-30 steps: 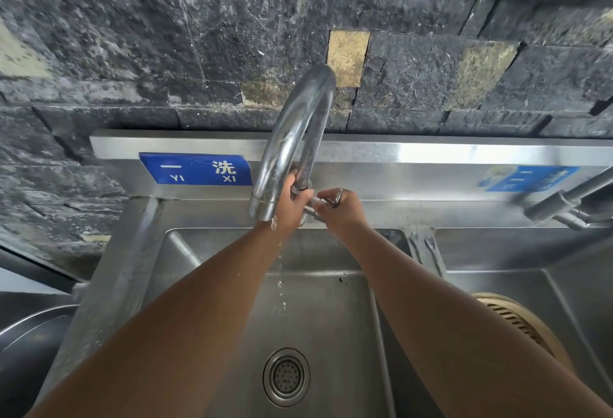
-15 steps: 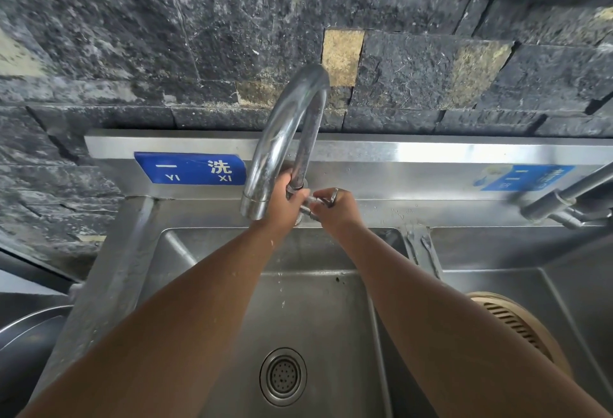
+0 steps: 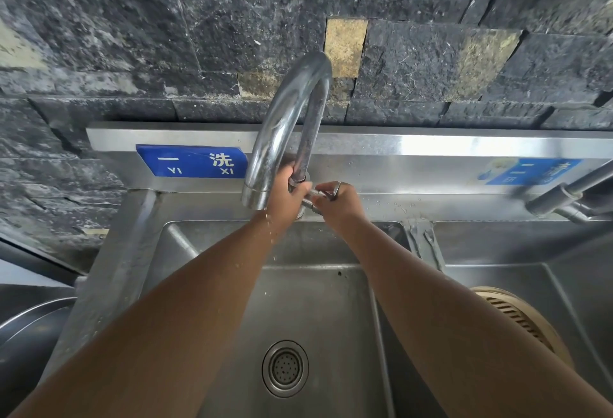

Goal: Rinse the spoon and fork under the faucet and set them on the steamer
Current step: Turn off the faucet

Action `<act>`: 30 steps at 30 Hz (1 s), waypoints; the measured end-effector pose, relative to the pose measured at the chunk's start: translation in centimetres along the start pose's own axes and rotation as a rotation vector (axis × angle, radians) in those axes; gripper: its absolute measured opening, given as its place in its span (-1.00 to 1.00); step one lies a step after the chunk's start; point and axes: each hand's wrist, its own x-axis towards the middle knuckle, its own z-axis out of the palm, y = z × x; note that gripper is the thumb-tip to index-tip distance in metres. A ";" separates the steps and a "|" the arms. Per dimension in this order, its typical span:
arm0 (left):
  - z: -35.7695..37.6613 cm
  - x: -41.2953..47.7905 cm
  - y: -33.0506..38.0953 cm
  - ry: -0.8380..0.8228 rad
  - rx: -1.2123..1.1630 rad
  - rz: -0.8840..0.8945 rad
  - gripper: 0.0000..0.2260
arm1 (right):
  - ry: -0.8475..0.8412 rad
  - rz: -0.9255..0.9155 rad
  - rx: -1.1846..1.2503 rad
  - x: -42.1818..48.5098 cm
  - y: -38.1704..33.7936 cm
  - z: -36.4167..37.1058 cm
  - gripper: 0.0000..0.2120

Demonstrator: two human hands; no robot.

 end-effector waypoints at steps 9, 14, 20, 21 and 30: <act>0.2 0.4 -0.3 0.002 0.007 0.011 -0.82 | -0.007 -0.013 0.010 0.1 0.1 0.0 -0.75; 0.3 0.4 -0.6 0.019 0.007 0.022 -0.82 | -0.010 -0.008 0.012 0.1 0.1 0.0 -0.76; 0.6 0.8 -1.1 0.018 0.005 0.021 -0.83 | -0.003 0.004 0.008 0.1 0.0 0.1 -0.73; 0.6 0.8 -1.3 0.019 0.007 0.020 -0.84 | -0.003 0.007 0.010 0.1 0.0 0.1 -0.72; 1.0 1.4 -2.3 0.031 0.043 0.019 -0.83 | -0.032 0.047 0.017 0.4 0.0 0.1 -0.82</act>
